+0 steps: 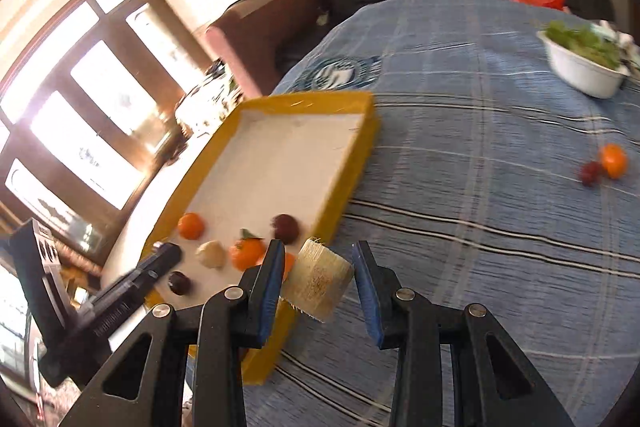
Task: Organize fruits
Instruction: 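Carry both items over the tray and open both tools to release them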
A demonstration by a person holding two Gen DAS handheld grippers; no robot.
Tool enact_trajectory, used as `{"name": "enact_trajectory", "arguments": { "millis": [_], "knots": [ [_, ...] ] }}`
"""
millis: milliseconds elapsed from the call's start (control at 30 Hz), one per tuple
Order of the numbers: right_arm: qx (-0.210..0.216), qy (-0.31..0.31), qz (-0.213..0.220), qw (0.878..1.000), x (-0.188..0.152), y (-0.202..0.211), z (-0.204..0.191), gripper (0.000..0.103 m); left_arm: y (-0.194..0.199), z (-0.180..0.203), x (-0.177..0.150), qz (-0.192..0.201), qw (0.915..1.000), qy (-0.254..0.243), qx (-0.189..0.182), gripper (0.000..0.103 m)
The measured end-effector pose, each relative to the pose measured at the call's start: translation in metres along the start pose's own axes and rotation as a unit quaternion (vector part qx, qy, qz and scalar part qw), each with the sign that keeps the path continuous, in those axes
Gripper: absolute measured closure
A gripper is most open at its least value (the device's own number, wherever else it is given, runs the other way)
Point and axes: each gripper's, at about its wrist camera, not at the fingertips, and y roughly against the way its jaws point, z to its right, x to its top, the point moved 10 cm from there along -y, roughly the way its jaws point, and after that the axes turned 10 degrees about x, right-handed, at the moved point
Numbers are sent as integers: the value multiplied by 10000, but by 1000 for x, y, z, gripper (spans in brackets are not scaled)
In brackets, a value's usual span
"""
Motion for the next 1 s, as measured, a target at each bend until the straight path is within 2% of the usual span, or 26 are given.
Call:
{"name": "enact_trajectory", "arguments": {
  "millis": [367,433,500,567,700,833,1000],
  "knots": [
    [67,225,-668,9975,17,-94,-34,64,-12,-17,-9,-318,9991,162,-248,74],
    [49,226,-752,9969,17,-106,-36,64,-9,-23,-5,-316,9988,228,-303,69],
    [33,226,-843,9962,19,-117,-34,64,-4,-29,0,-249,9988,297,-313,53],
    [36,209,-921,9955,19,-127,-35,63,2,-36,8,-130,9989,362,-285,47],
    [72,173,-989,9949,20,-138,-38,63,11,-54,19,68,9980,602,-170,26],
    [105,125,-959,9953,22,-136,-36,62,14,-66,22,61,9966,822,-60,21],
    [140,115,-755,9970,28,-115,-38,61,12,-64,17,-143,9936,1097,-248,20]
  ]
}}
